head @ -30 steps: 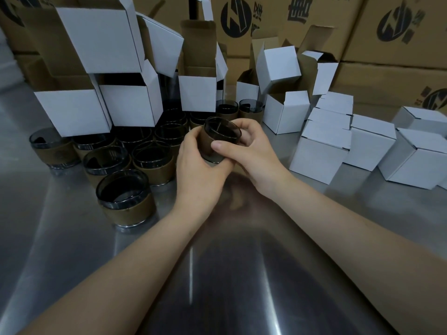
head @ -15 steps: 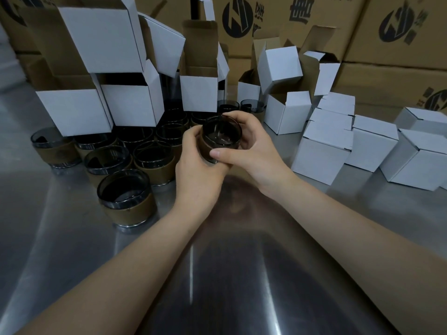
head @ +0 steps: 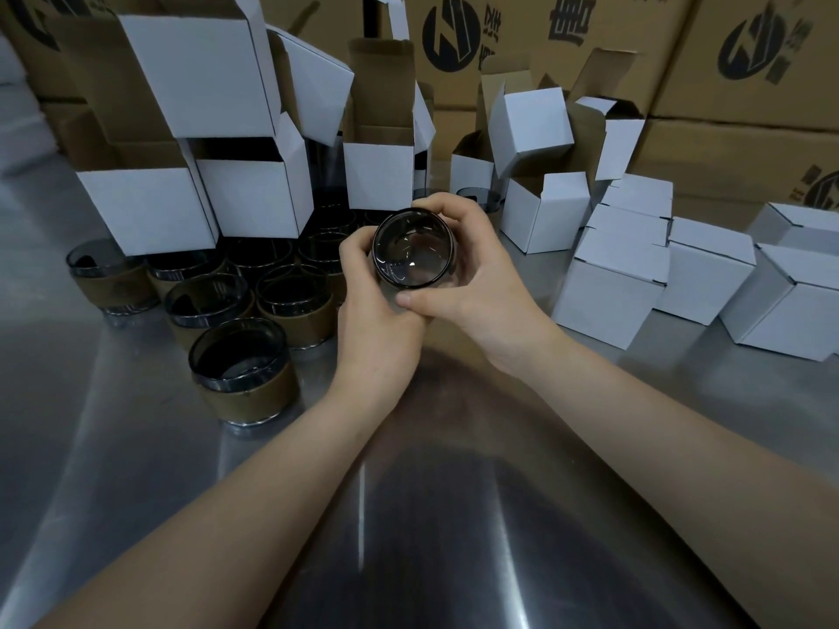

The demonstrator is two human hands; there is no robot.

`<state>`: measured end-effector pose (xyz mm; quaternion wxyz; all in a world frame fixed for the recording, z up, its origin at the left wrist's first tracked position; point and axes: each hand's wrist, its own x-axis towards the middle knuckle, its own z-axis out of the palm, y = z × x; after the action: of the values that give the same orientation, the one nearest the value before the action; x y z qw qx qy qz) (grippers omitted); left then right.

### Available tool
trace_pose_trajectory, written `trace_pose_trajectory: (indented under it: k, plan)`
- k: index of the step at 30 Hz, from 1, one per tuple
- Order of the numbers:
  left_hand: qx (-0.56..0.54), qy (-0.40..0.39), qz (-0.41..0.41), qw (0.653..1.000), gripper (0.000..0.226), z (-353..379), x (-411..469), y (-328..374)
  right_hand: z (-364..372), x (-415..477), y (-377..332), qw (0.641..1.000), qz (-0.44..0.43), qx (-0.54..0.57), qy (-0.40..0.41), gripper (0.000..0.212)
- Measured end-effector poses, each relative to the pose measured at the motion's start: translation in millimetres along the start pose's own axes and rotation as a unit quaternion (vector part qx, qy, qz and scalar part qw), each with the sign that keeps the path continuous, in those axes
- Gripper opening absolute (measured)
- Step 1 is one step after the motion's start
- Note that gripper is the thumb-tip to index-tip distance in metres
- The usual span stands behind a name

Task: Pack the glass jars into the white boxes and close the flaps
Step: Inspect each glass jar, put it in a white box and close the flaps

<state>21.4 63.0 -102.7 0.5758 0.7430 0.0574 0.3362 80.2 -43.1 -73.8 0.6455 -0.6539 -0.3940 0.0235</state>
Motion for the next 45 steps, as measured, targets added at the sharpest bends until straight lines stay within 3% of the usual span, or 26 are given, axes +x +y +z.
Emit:
trace_pose_trajectory:
  k: [12,19,24,30,33,36,40,45]
  plan:
    - [-0.021,0.007,-0.009,1.000,0.063,1.5,-3.2,9.2,-8.9,1.4,-2.0,1.000,0.020,0.008,-0.007,0.065]
    - [-0.019,-0.012,-0.003,1.000,0.091,-0.4,-4.9,15.7,-16.9,4.9,-1.4,0.995,0.084,-0.025,-0.050,0.073]
    - [-0.039,-0.057,-0.008,0.998,0.085,-0.9,-3.5,16.9,-22.0,4.5,2.3,0.994,0.093,-0.012,-0.051,0.080]
    - [-0.040,-0.069,-0.028,0.996,0.070,-2.4,-2.4,17.0,-25.5,4.3,3.6,0.987,0.144,0.011,-0.077,0.051]
    - [-0.042,-0.066,-0.023,0.997,0.069,-1.4,-4.3,14.7,-27.1,5.6,2.1,0.978,0.178,0.089,-0.058,0.037]
    - [-0.032,-0.046,-0.018,0.998,0.070,0.9,-4.9,12.5,-30.5,10.9,0.6,0.967,0.236,0.094,-0.011,0.046]
    - [-0.034,-0.003,-0.009,0.999,0.068,0.8,-3.9,12.0,-34.1,11.9,1.4,0.935,0.313,0.162,-0.027,0.058]
    - [-0.018,0.011,-0.004,1.000,0.064,0.1,-4.1,13.8,-32.7,12.6,2.8,0.935,0.310,0.173,-0.007,0.066]
